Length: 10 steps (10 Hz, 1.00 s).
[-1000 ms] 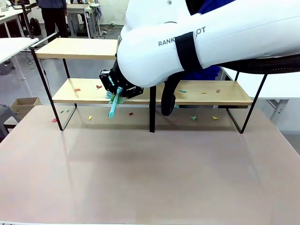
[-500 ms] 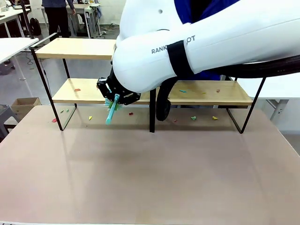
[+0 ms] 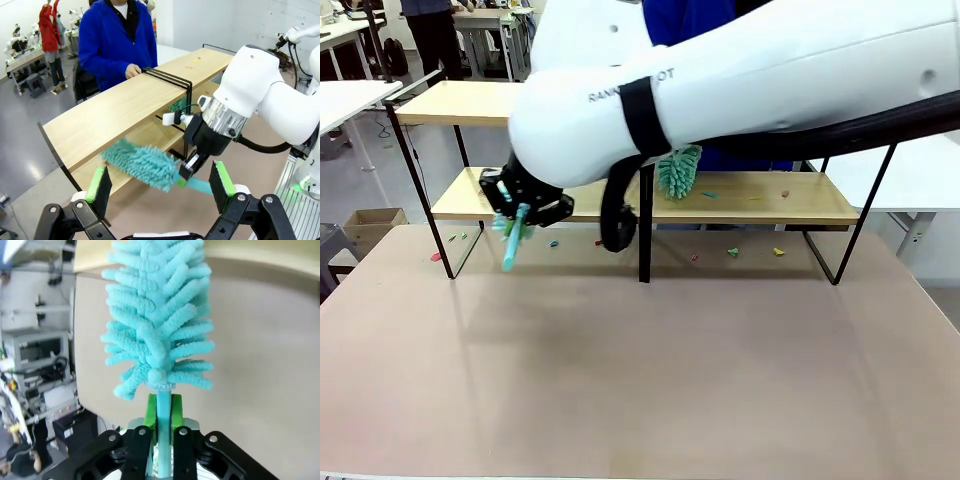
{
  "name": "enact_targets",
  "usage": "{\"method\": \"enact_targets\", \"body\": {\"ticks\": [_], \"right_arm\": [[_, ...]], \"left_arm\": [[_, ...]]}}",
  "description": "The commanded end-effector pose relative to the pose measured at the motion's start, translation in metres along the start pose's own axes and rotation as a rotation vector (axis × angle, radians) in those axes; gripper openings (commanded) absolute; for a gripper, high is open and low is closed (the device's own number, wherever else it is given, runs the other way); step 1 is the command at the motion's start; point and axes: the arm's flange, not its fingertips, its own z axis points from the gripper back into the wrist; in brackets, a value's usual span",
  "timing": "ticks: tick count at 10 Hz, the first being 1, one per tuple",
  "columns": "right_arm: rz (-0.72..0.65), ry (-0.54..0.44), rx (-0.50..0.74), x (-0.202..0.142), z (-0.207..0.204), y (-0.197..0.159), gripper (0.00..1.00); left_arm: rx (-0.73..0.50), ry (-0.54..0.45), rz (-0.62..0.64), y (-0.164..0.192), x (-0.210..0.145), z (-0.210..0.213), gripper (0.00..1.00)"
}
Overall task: Clean the shelves.
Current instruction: Clean a randomly selected level of the Shelf with the Duster.
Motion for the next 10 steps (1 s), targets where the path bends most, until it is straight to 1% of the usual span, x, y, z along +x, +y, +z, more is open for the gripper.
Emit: {"method": "enact_targets", "body": {"ticks": [1,3,4,5,6,9,10], "right_arm": [[0.071,0.122,0.047,0.002,-0.003,0.019,0.12],[0.139,0.210,0.103,-0.005,-0.008,0.038,0.12],[0.164,0.274,0.161,-0.007,-0.009,0.042,0.12],[0.176,0.309,0.233,-0.008,-0.008,0.041,0.12],[0.159,0.289,0.281,-0.005,-0.003,0.033,0.12],[0.100,0.234,0.281,-0.003,0.013,0.006,0.12],[0.082,0.233,0.283,-0.003,0.016,0.000,0.12]], "left_arm": [[0.007,0.004,0.004,-0.001,-0.001,-0.002,1.00],[0.007,0.004,0.004,-0.001,-0.001,-0.002,1.00],[0.007,0.004,0.004,-0.001,-0.001,-0.002,1.00],[0.007,0.004,0.004,-0.001,-0.001,-0.002,1.00],[0.007,0.004,0.004,-0.001,-0.001,-0.002,1.00],[0.007,0.004,0.004,-0.001,-0.001,-0.002,1.00],[0.007,0.004,0.004,-0.001,-0.001,-0.002,1.00]]}}
